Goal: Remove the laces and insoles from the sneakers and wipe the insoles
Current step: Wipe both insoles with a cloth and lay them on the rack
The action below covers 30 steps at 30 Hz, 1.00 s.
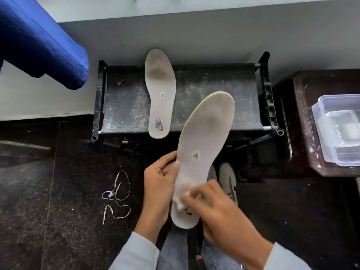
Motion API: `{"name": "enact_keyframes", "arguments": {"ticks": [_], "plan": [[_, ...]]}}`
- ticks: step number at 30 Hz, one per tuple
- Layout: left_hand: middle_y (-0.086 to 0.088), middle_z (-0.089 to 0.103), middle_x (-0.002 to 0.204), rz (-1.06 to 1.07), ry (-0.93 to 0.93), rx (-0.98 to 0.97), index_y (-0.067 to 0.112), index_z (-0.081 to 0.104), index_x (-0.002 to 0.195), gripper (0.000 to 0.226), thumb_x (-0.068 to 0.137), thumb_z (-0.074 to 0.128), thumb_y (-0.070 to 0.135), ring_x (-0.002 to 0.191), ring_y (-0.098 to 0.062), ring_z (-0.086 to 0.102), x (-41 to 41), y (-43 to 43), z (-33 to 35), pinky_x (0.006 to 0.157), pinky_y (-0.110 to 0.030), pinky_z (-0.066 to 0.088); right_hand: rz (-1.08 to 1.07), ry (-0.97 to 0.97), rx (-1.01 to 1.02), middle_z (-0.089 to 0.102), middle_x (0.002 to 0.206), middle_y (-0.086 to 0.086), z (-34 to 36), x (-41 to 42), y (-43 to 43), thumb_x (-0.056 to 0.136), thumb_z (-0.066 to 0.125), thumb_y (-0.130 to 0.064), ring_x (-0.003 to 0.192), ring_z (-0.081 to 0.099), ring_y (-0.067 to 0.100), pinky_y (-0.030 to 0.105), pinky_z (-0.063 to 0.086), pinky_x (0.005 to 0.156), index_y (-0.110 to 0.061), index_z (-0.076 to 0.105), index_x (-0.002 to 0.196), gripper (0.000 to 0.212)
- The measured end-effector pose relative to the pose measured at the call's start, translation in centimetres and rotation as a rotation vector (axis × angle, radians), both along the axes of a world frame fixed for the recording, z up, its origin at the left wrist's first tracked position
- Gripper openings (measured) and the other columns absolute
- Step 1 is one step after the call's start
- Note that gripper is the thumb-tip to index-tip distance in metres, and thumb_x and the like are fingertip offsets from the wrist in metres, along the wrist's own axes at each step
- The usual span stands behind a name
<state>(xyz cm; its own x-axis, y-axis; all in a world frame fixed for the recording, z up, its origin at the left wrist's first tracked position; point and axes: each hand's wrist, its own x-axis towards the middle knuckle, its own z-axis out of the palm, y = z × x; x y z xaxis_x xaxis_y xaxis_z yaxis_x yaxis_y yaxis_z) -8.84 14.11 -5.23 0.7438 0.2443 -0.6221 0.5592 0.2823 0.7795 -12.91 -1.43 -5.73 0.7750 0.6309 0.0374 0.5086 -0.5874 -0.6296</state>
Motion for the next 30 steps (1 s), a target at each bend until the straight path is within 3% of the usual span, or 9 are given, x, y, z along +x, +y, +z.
{"name": "enact_keyframes", "arguments": {"ticks": [4, 7, 12, 15, 18, 21, 23, 26, 30], "plan": [[-0.018, 0.078, 0.095, 0.019, -0.009, 0.017, 0.013, 0.071, 0.111, 0.025, 0.096, 0.056, -0.001, 0.078, -0.023, 0.069, 0.6, 0.2, 0.1, 0.072, -0.033, 0.058, 0.329, 0.015, -0.014, 0.056, 0.101, -0.007, 1.2, -1.9, -0.4, 0.103, 0.05, -0.019, 0.092, 0.048, 0.011, 0.019, 0.048, 0.072, -0.029, 0.067, 0.113, 0.022], [-0.011, 0.079, 0.088, 0.028, -0.011, 0.009, 0.015, 0.07, 0.109, 0.026, 0.096, 0.056, -0.002, 0.074, -0.018, 0.071, 0.9, 0.3, -0.1, 0.07, -0.031, 0.06, 0.335, 0.021, 0.105, 0.06, 0.105, -0.001, 2.7, -0.5, -0.9, 0.109, 0.039, -0.017, 0.094, 0.052, 0.014, 0.018, 0.044, 0.077, -0.023, 0.07, 0.12, 0.034], [-0.015, 0.079, 0.092, 0.011, -0.002, -0.072, 0.009, 0.069, 0.117, 0.028, 0.094, 0.058, -0.004, 0.078, -0.021, 0.074, 0.7, 0.3, 0.2, 0.068, -0.028, 0.061, 0.159, -0.186, 0.053, 0.067, 0.104, 0.015, 1.4, 6.0, -1.6, 0.084, 0.049, 0.0, 0.091, 0.057, 0.028, 0.038, 0.057, 0.074, -0.005, 0.074, 0.12, 0.044], [-0.015, 0.079, 0.094, -0.066, -0.029, -0.063, 0.014, 0.071, 0.112, 0.026, 0.094, 0.059, -0.001, 0.081, -0.023, 0.073, 0.0, 0.0, 1.0, 0.07, -0.029, 0.061, 0.089, -0.276, -0.063, 0.068, 0.105, 0.017, -0.1, 11.4, -3.2, 0.088, 0.051, 0.0, 0.093, 0.055, 0.027, 0.038, 0.061, 0.072, -0.005, 0.075, 0.119, 0.04], [-0.01, 0.08, 0.094, -0.127, -0.036, -0.018, 0.02, 0.074, 0.106, 0.029, 0.095, 0.057, -0.001, 0.086, -0.026, 0.074, -0.5, 0.0, 1.1, 0.078, -0.035, 0.062, -0.177, -0.32, -0.125, 0.067, 0.102, 0.019, -0.5, 16.4, -5.4, 0.091, 0.072, -0.004, 0.089, 0.058, 0.035, 0.042, 0.06, 0.07, -0.006, 0.078, 0.112, 0.023], [-0.009, 0.08, 0.093, -0.158, -0.044, 0.033, 0.022, 0.074, 0.106, 0.03, 0.096, 0.056, 0.0, 0.092, -0.033, 0.074, -1.1, 0.2, 1.3, 0.083, -0.044, 0.06, -0.493, -0.434, -0.117, 0.069, 0.1, 0.022, 0.6, 18.8, -7.3, 0.095, 0.071, -0.012, 0.089, 0.061, 0.041, 0.044, 0.057, 0.072, -0.005, 0.079, 0.11, 0.018], [-0.01, 0.08, 0.092, -0.125, -0.028, 0.027, 0.02, 0.073, 0.108, 0.029, 0.096, 0.056, 0.0, 0.089, -0.032, 0.074, -1.1, 0.3, 1.1, 0.08, -0.04, 0.061, -0.613, -0.527, -0.064, 0.07, 0.102, 0.022, 2.2, 18.2, -7.6, 0.099, 0.069, -0.008, 0.09, 0.063, 0.041, 0.04, 0.054, 0.077, -0.006, 0.078, 0.115, 0.018], [-0.013, 0.079, 0.092, -0.073, 0.015, 0.016, 0.017, 0.072, 0.11, 0.027, 0.095, 0.057, 0.0, 0.087, -0.032, 0.072, -1.1, 0.2, 0.7, 0.078, -0.04, 0.061, -0.487, -0.569, 0.05, 0.069, 0.101, 0.022, 3.9, 13.8, -5.0, 0.099, 0.063, -0.004, 0.085, 0.061, 0.035, 0.03, 0.046, 0.078, -0.002, 0.077, 0.116, 0.021], [-0.015, 0.079, 0.091, -0.032, 0.014, -0.006, 0.014, 0.071, 0.113, 0.026, 0.095, 0.058, 0.001, 0.086, -0.032, 0.074, -1.0, 0.3, 0.9, 0.077, -0.038, 0.061, 0.039, -0.398, 0.03, 0.069, 0.099, 0.019, 1.8, 8.9, -2.1, 0.089, 0.053, 0.003, 0.085, 0.056, 0.028, 0.034, 0.054, 0.071, 0.002, 0.076, 0.114, 0.034]]}}
